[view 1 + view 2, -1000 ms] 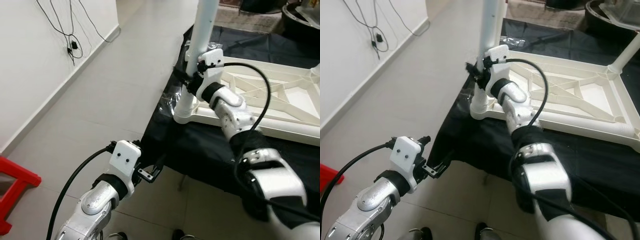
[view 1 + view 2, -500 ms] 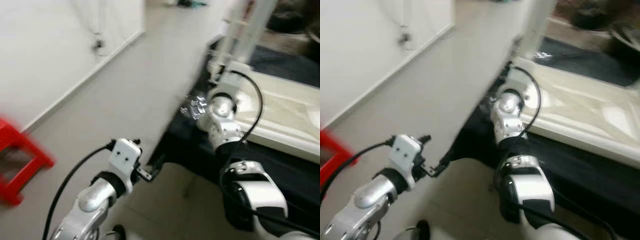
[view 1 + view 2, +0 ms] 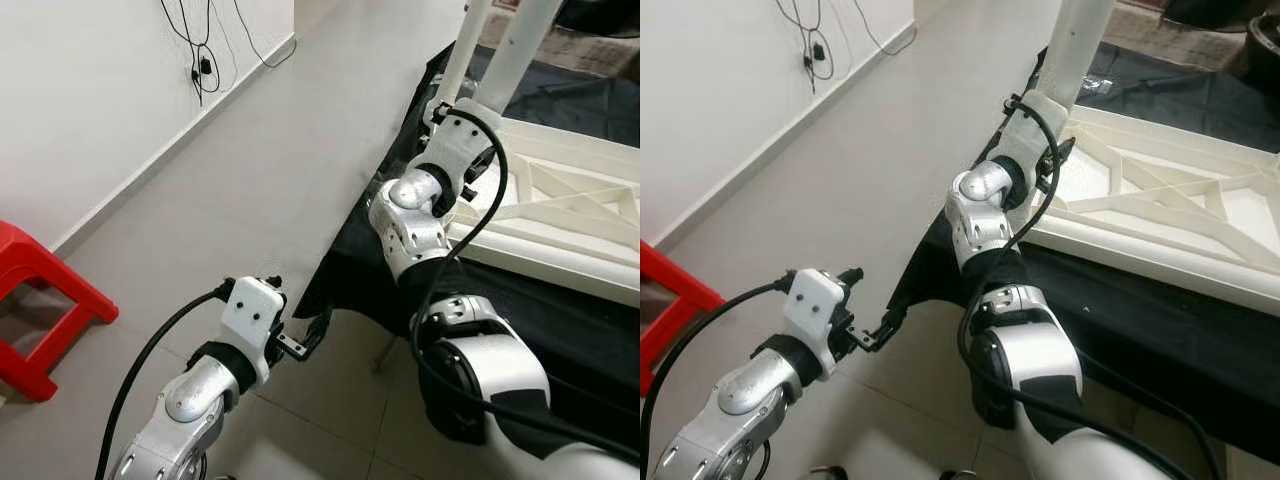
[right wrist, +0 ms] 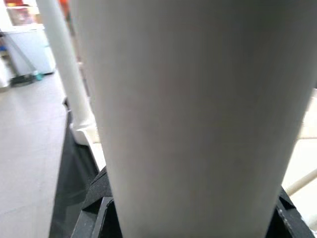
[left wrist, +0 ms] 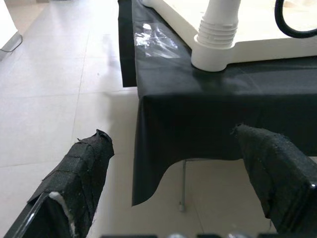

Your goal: Building children table

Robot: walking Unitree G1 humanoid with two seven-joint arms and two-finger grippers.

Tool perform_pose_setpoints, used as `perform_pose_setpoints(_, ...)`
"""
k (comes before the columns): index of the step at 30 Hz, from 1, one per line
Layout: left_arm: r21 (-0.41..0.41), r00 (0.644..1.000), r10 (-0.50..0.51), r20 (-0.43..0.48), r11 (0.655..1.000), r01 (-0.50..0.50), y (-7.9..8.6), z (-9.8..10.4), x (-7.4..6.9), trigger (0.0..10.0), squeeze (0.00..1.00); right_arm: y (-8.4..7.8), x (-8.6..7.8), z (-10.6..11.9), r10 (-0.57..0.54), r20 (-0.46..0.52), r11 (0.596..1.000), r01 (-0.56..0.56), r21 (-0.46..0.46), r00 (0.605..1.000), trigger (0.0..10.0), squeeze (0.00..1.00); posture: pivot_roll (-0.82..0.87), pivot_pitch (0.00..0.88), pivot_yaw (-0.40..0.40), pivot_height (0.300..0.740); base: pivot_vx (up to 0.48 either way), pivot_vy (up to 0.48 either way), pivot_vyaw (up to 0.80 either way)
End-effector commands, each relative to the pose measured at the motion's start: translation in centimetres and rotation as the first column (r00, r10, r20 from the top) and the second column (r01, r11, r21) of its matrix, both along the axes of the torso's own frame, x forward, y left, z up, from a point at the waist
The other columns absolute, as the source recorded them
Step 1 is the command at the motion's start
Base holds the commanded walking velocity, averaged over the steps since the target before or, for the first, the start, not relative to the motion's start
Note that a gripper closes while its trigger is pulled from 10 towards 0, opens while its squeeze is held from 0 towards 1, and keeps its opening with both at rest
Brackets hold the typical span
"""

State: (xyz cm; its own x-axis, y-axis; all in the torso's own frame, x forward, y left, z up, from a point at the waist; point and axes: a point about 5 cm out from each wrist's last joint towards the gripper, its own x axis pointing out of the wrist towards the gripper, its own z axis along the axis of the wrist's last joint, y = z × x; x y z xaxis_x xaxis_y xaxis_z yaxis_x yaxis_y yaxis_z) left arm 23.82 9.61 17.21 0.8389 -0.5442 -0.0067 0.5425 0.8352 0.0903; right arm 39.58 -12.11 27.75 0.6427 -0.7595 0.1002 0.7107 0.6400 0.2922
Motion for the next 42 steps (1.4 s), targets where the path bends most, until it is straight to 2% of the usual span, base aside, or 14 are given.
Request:
perform_pose_setpoints(1,-0.009,1.0,-0.022,-0.006,1.0,0.022,-0.3,-0.2,-0.5,10.0,0.0,-0.8,-0.3,-5.1,-0.053,-0.2,0.983,0.087,0.164,0.978,0.0,0.0,0.12,0.23,-0.062,0.74,0.0,0.0,0.0)
perform_pose_setpoints(7,-0.011,0.999,-0.035,-0.003,0.999,0.035,-0.4,-0.1,-0.5,10.0,0.0,-0.8,-0.5,-4.8,-0.095,-0.21,0.975,0.134,0.177,0.973,0.0,0.0,0.12,0.233,-0.059,0.74,0.0,0.0,0.0)
perform_pose_setpoints(8,-0.007,0.999,-0.037,-0.005,0.999,0.036,-0.4,-0.2,-0.5,10.0,0.0,-0.6,-0.5,-4.9,-0.088,-0.212,0.974,0.129,0.187,0.973,7.0,0.0,0.12,0.232,-0.056,0.74,0.0,0.0,0.0)
perform_pose_setpoints(9,-0.004,0.999,-0.038,-0.006,0.999,0.038,-0.4,-0.2,-0.5,10.0,0.0,-0.4,-0.5,-4.9,-0.082,-0.213,0.973,0.125,0.194,0.974,7.0,0.0,0.12,0.233,-0.056,0.74,0.0,0.0,0.0)
perform_pose_setpoints(10,-0.003,0.999,-0.038,-0.008,0.999,0.038,-0.4,-0.3,-0.5,10.0,0.0,-0.2,-0.4,-5.0,-0.07,-0.21,0.973,0.112,0.199,0.975,10.0,0.0,0.12,0.234,-0.056,0.74,0.0,0.0,0.0)
perform_pose_setpoints(16,0.001,0.999,-0.032,-0.01,0.999,0.032,-0.3,-0.4,-0.4,10.0,0.0,0.1,-0.2,-4.7,-0.045,-0.219,0.988,0.076,0.134,0.975,10.0,0.0,0.12,0.234,-0.056,0.74,0.0,0.0,0.0)
perform_pose_setpoints(19,0.002,0.999,-0.03,-0.012,1.0,0.03,-0.2,-0.4,-0.4,10.0,0.0,0.1,-0.1,-4.7,-0.029,-0.22,0.988,0.061,0.141,0.975,10.0,0.0,0.12,0.233,-0.055,0.74,0.0,0.0,0.0)
perform_pose_setpoints(20,0.003,0.999,-0.029,-0.013,1.0,0.029,-0.2,-0.5,-0.4,10.0,0.0,0.2,-0.1,-4.8,-0.027,-0.218,0.988,0.059,0.142,0.976,10.0,0.31,0.12,0.233,-0.055,0.74,0.0,0.0,0.0)
perform_pose_setpoints(22,0.003,0.999,-0.028,-0.014,1.0,0.029,-0.2,-0.5,-0.3,10.0,0.0,0.2,-0.1,-4.8,-0.027,-0.216,0.988,0.058,0.142,0.976,10.0,0.31,0.12,0.233,-0.055,0.74,0.0,0.0,0.0)
perform_pose_setpoints(23,0.003,0.999,-0.028,-0.016,1.0,0.028,-0.2,-0.5,-0.4,10.0,0.0,0.2,-0.1,-4.8,-0.019,-0.212,0.988,0.05,0.143,0.977,10.0,1.0,0.12,0.232,-0.055,0.74,0.0,0.0,0.0)
perform_pose_setpoints(34,0.003,0.999,-0.028,-0.029,1.0,0.028,-0.2,-0.8,-0.5,10.0,0.0,0.6,-0.1,-4.2,-0.016,-0.181,0.992,0.038,0.123,0.983,10.0,1.0,0.12,0.234,-0.054,0.74,0.0,0.0,0.0)
perform_pose_setpoints(35,0.003,0.999,-0.028,-0.029,1.0,0.028,-0.1,-0.8,-0.5,10.0,0.0,0.8,-0.1,-4.1,-0.001,-0.174,0.992,0.022,0.121,0.985,10.0,0.0,0.12,0.234,-0.052,0.74,0.0,0.0,0.0)
perform_pose_setpoints(40,0.005,0.999,-0.027,-0.029,1.0,0.028,-0.1,-0.9,-0.4,10.0,0.0,1.9,0.0,-4.3,0.093,-0.166,0.99,-0.074,0.119,0.982,10.0,0.0,0.12,0.228,-0.047,0.74,0.0,0.0,0.0)
perform_pose_setpoints(42,0.005,0.999,-0.027,-0.029,1.0,0.028,-0.1,-0.9,-0.4,10.0,0.0,1.9,0.0,-4.3,0.093,-0.166,0.99,-0.074,0.119,0.982,10.0,0.0,0.12,0.228,-0.047,0.74,0.0,0.0,0.0)
